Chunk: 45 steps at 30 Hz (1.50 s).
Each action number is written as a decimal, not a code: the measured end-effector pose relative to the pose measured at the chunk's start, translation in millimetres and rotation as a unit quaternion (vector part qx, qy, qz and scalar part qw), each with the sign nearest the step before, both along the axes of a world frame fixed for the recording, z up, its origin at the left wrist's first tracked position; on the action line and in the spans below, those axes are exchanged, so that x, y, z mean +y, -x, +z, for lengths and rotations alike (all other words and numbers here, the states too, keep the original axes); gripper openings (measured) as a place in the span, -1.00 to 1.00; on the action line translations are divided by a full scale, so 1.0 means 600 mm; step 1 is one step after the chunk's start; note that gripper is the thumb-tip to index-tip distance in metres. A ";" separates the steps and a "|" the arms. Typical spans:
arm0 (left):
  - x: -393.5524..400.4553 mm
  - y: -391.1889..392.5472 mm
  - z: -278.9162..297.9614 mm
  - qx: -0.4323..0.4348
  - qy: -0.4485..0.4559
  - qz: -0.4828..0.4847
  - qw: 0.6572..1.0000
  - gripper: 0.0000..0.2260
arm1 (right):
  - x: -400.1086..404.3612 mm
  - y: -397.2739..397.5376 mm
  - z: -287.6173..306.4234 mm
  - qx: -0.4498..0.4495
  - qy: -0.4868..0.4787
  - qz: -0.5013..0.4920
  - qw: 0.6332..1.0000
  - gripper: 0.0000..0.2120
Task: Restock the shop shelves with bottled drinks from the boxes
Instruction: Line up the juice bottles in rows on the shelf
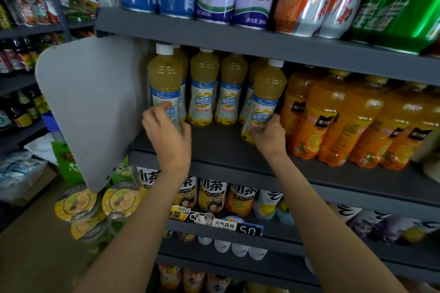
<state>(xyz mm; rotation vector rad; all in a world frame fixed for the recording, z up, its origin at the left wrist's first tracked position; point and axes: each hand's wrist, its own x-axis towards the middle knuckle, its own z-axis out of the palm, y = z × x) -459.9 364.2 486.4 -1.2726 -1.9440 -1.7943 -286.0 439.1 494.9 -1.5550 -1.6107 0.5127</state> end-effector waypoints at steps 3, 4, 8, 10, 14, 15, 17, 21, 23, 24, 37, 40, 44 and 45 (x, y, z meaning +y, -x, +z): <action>0.016 -0.028 0.003 0.051 0.013 -0.058 0.997 -0.63 | 0.008 0.007 0.003 -0.003 0.007 0.002 1.000 -0.50; 0.022 -0.034 0.006 0.064 0.020 -0.073 0.995 -0.62 | 0.012 0.010 0.005 -0.001 0.012 0.004 1.000 -0.50; 0.039 -0.039 0.011 0.074 0.033 -0.075 0.994 -0.60 | 0.024 0.024 0.011 0.007 0.029 -0.007 1.000 -0.52; 0.040 -0.031 0.013 0.062 0.026 -0.073 0.995 -0.61 | 0.026 0.029 0.012 -0.002 0.025 -0.019 1.000 -0.52; 0.022 -0.018 0.015 0.064 -0.008 -0.053 0.996 -0.65 | 0.018 0.026 0.007 0.000 0.027 -0.018 0.999 -0.47; 0.016 -0.012 0.016 0.056 -0.018 -0.034 0.998 -0.65 | 0.013 0.023 0.004 -0.001 0.013 -0.027 1.000 -0.42; 0.007 0.003 0.018 0.016 -0.037 0.001 0.999 -0.65 | -0.008 0.020 0.001 -0.024 -0.083 -0.062 0.994 -0.40; 0.008 0.040 0.013 -0.075 0.004 0.026 0.997 -0.55 | -0.047 0.062 0.003 -0.015 -0.242 0.020 0.970 -0.67; 0.010 0.052 0.008 -0.108 0.048 -0.012 0.993 -0.47 | -0.038 0.102 0.006 -0.015 -0.186 0.099 0.978 -0.61; 0.011 0.057 0.006 -0.118 0.063 -0.043 0.990 -0.45 | -0.026 0.122 0.008 -0.019 -0.149 0.122 0.981 -0.55; 0.009 0.101 0.005 -0.088 0.139 -0.143 0.976 -0.53 | 0.001 0.191 -0.004 -0.020 -0.057 0.071 0.996 -0.51; 0.013 0.106 0.005 -0.090 0.144 -0.148 0.974 -0.52 | -0.030 0.136 -0.011 -0.021 -0.084 0.030 0.996 -0.48; 0.017 0.112 0.004 -0.109 0.154 -0.157 0.969 -0.50 | -0.055 0.061 -0.009 0.003 -0.076 -0.023 0.997 -0.46; 0.017 0.111 0.003 -0.112 0.153 -0.164 0.968 -0.50 | -0.059 0.047 -0.008 0.001 -0.073 -0.033 0.997 -0.46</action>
